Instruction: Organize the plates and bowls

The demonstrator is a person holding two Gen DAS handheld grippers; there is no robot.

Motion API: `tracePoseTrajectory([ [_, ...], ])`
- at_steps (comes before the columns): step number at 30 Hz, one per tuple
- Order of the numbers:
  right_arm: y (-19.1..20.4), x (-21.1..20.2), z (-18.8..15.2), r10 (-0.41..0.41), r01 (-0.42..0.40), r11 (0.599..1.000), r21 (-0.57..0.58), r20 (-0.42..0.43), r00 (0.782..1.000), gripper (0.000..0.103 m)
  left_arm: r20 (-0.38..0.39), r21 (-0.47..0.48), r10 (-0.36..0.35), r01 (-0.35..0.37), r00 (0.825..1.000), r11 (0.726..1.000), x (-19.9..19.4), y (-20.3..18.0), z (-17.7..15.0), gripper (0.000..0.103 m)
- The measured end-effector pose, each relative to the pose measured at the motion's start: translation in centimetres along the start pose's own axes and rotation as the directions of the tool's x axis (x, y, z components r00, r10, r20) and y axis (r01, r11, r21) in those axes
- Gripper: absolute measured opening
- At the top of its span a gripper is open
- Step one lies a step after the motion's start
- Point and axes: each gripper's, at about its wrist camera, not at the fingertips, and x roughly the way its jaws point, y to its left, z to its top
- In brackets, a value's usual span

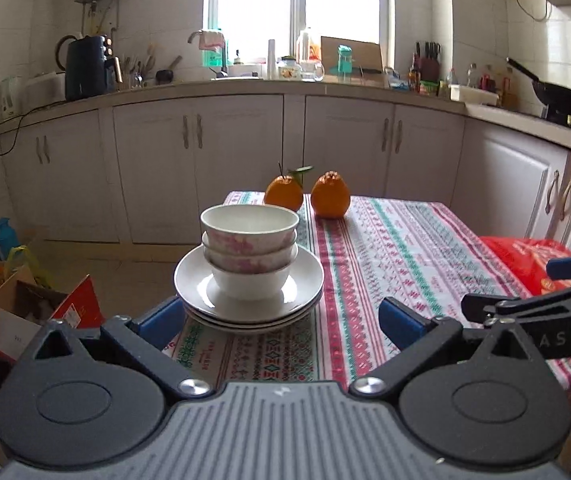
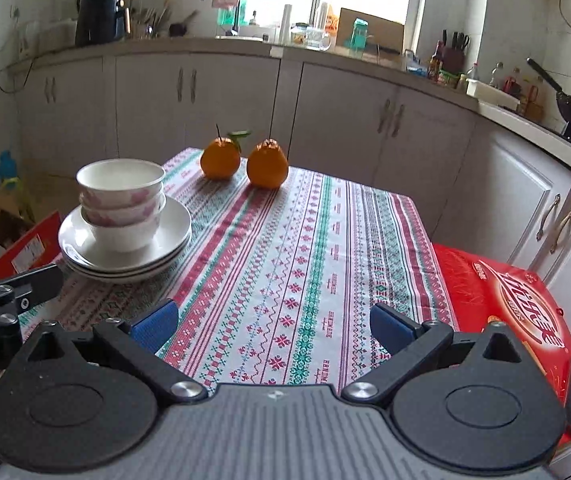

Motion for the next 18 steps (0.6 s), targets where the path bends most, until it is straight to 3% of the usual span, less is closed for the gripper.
tracePoseTrajectory([
  [18, 0.52, -0.43, -0.18, -0.002, 0.001, 1.0, 0.022, 0.028, 1.0, 0.103, 0.025, -0.006, 0.049, -0.049, 0.998, 0.999, -0.84, -0.94, -0.31, 0.102],
])
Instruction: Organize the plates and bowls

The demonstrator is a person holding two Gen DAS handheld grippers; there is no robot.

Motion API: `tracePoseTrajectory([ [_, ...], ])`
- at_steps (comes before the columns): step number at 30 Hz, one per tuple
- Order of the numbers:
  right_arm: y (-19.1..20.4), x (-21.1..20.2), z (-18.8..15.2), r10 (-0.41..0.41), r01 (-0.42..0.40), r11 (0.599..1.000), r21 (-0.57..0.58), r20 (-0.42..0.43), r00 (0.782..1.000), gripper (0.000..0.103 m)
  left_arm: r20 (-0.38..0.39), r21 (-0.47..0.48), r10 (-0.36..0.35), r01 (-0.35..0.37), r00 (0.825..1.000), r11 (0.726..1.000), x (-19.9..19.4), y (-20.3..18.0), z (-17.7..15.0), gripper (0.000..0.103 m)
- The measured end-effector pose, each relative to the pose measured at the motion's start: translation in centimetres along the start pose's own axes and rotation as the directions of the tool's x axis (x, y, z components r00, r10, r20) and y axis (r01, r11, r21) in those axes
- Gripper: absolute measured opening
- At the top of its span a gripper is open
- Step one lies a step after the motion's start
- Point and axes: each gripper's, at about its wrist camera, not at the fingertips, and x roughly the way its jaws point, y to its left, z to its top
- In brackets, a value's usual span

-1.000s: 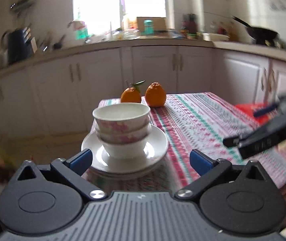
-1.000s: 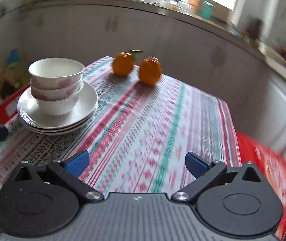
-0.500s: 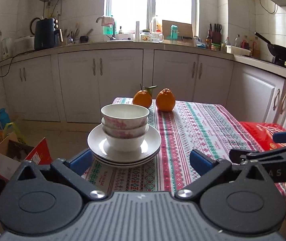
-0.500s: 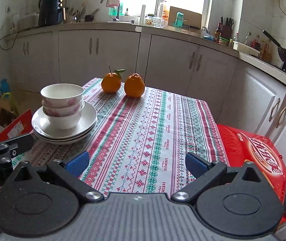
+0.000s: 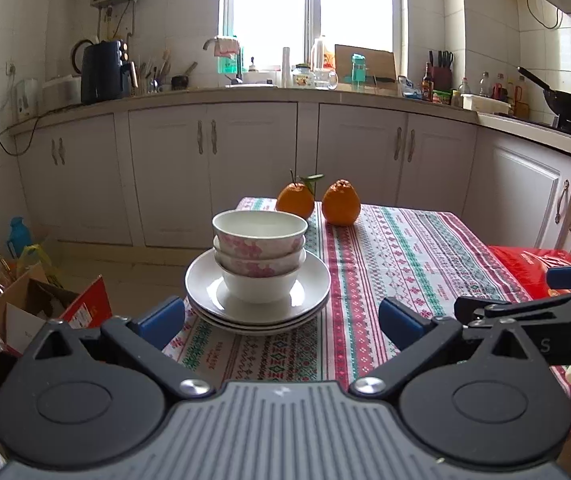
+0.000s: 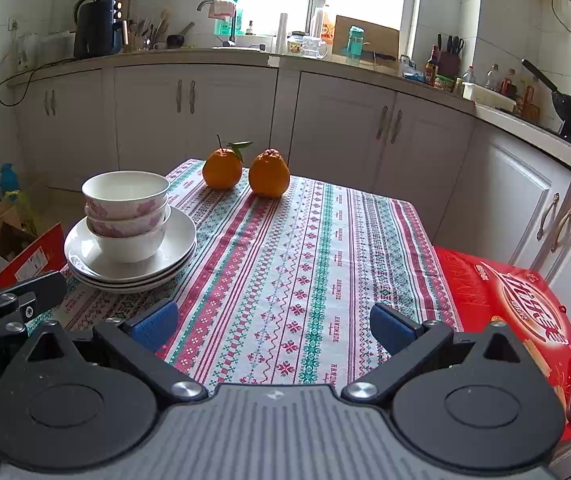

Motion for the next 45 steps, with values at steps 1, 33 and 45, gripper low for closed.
tracePoseTrajectory([
  [1, 0.04, -0.04, 0.01, -0.002, 0.002, 1.0, -0.002, 0.001, 1.0, 0.103, 0.005, 0.001, 0.001, -0.001, 1.0, 1.0, -0.05, -0.03, -0.04, 0.102],
  [33, 0.16, -0.81, 0.08, -0.012, 0.012, 1.0, -0.014, 0.024, 1.0, 0.103, -0.008, -0.032, 0.002, -0.002, 1.0, 0.999, -0.1, 0.39, 0.05, 0.102],
  [45, 0.24, -0.92, 0.04, -0.021, 0.022, 1.0, -0.017, 0.031, 0.999, 0.103, -0.008, -0.032, 0.003, -0.003, 1.0, 0.999, -0.13, 0.38, 0.04, 0.102],
])
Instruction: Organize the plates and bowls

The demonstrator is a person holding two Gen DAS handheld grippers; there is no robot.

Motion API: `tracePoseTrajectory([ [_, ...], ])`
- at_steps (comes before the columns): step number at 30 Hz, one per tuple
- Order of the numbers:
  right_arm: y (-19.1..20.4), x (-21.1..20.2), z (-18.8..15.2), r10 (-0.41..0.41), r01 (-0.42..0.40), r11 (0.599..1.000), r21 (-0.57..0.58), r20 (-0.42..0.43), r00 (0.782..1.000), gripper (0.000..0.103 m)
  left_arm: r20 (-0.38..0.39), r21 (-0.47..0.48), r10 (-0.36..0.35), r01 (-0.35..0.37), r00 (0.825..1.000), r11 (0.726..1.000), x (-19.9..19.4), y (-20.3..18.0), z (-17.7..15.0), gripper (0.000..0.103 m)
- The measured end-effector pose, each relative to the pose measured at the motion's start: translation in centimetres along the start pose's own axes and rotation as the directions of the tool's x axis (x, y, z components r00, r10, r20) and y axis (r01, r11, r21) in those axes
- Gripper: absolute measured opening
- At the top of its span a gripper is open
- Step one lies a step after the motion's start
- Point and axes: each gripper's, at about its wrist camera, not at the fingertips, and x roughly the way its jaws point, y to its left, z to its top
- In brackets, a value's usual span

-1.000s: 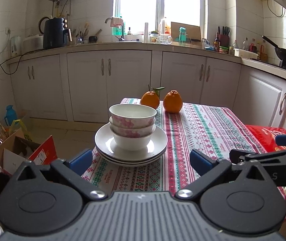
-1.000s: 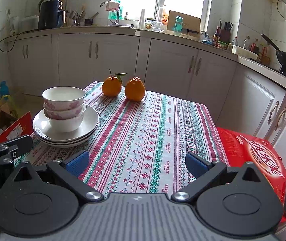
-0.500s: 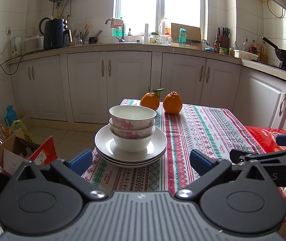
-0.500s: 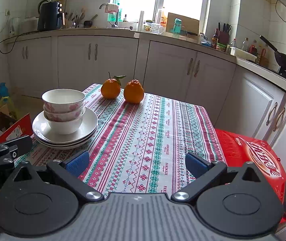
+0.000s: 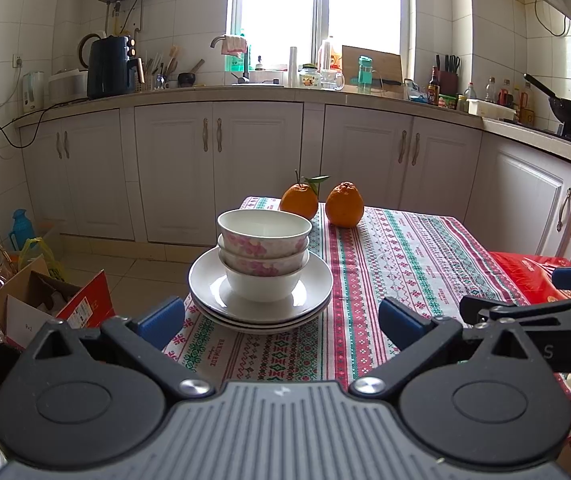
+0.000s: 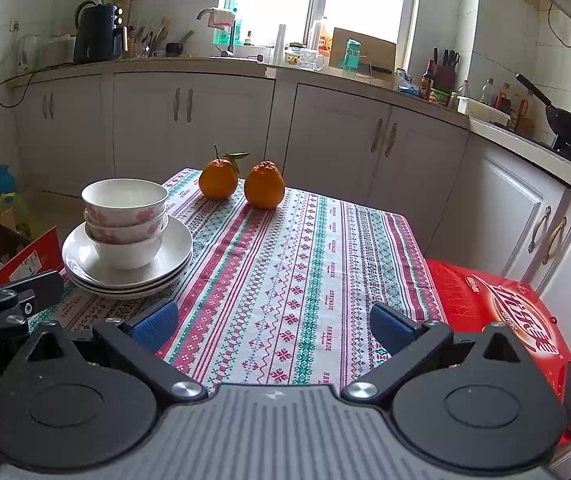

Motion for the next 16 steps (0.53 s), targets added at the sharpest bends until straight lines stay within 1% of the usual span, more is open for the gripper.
tracePoseTrajectory([
  [16, -0.28, 0.22, 0.17, -0.003, 0.003, 1.0, 0.004, 0.0, 1.0, 0.103, 0.0, 0.008, -0.004, 0.004, 1.0, 1.0, -0.04, -0.42, 0.16, 0.102],
])
